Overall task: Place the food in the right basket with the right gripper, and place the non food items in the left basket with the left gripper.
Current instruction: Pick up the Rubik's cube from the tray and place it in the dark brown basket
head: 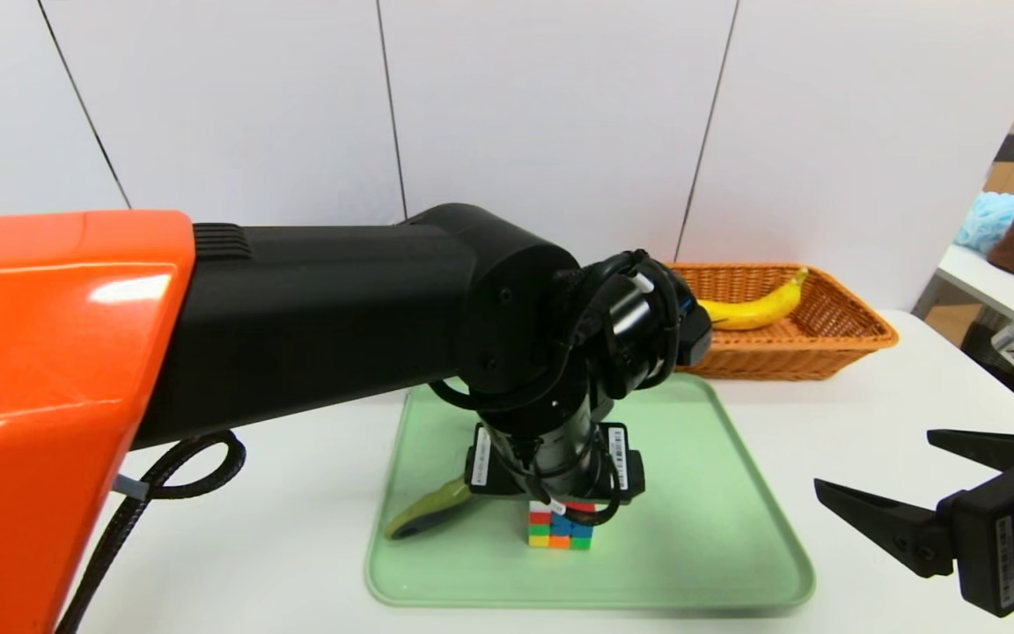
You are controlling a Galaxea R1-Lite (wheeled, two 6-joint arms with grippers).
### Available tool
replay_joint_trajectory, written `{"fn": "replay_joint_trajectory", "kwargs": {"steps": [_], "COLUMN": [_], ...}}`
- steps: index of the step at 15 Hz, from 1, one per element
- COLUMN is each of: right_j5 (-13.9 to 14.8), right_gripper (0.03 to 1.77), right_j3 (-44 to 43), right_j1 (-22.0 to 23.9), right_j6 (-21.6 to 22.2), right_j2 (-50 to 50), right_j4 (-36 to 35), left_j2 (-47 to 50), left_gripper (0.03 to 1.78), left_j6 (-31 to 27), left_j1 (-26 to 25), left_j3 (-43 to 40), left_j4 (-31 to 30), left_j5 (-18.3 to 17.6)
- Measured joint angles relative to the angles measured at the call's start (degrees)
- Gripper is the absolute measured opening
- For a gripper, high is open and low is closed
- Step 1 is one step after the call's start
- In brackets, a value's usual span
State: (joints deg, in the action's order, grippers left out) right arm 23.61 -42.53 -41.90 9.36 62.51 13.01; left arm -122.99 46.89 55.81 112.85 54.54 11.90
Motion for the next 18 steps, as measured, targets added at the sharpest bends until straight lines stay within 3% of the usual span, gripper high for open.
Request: {"fn": "replay_joint_trajectory", "kwargs": {"steps": [18], "right_j5": [-0.27], "right_gripper": [1.7], "right_j3": [1.11], "right_j1": [-0.1], "right_j6": [-0.49], "right_j2": [-1.29], "right_j4": [-0.17], "left_j2": [-4.33], "left_gripper": [1.69], "left_j6": [-0.5], "left_j1": [-0.16], "left_j3": [0.02], "left_j4": [-2.4], "left_j5": [0.23]}}
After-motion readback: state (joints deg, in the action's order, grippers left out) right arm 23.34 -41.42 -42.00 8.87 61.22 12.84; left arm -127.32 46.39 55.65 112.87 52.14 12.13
